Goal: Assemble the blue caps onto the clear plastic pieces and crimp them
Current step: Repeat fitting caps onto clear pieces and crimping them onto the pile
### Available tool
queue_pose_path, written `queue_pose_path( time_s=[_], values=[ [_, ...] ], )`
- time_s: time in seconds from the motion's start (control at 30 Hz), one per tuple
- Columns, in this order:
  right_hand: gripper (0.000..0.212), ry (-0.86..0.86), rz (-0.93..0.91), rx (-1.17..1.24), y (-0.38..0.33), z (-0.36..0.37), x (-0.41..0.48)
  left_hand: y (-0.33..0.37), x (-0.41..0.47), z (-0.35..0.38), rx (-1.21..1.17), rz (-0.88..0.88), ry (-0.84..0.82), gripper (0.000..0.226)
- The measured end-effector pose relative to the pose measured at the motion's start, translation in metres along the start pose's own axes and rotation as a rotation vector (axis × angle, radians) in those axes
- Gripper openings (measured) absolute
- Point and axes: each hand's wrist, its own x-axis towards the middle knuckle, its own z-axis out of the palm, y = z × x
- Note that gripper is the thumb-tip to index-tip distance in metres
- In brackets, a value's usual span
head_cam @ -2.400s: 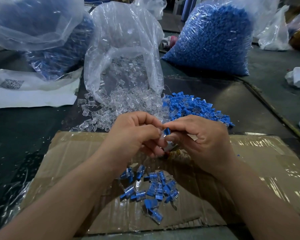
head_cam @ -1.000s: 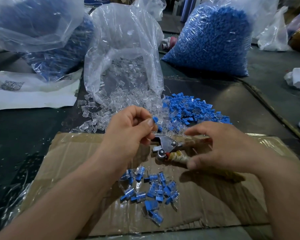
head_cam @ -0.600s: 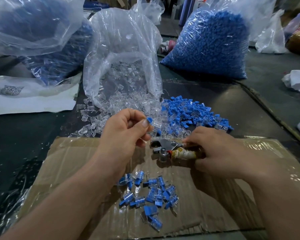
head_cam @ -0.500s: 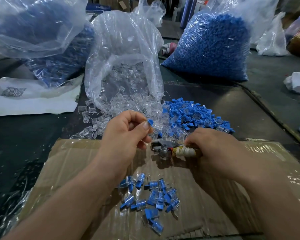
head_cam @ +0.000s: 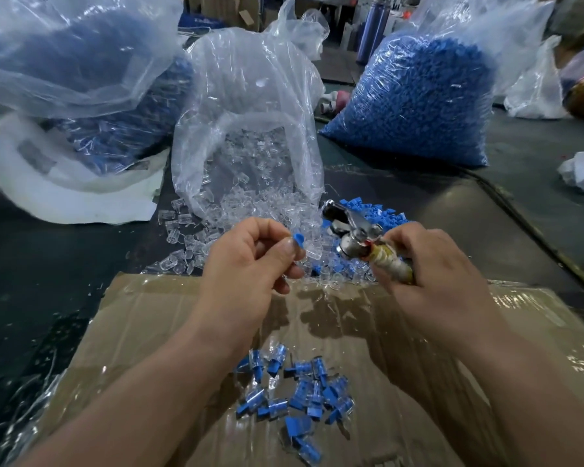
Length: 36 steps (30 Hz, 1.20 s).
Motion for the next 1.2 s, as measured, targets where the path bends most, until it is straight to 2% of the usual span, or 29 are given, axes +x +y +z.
queue_pose_path(
  time_s=[0.2,0.37,0.8,1.2],
  values=[
    [0.024,-0.164,-0.035,0.027,-0.005,0.003,-0.004,0.000,-0.001,0.002,0.056,0.054,0.006,0.016],
    [0.025,-0.235,-0.007,0.066,-0.007,0.007,-0.007,-0.001,-0.001,0.002,0.093,0.081,0.018,0.018],
    [0.017,-0.231,0.007,0.139,-0.006,0.006,-0.006,-0.001,-0.002,0.002,0.135,0.072,0.026,0.019],
    [0.010,-0.263,0.022,0.091,-0.013,0.005,-0.007,0.002,-0.005,0.005,0.155,0.092,0.036,0.020]
  ],
)
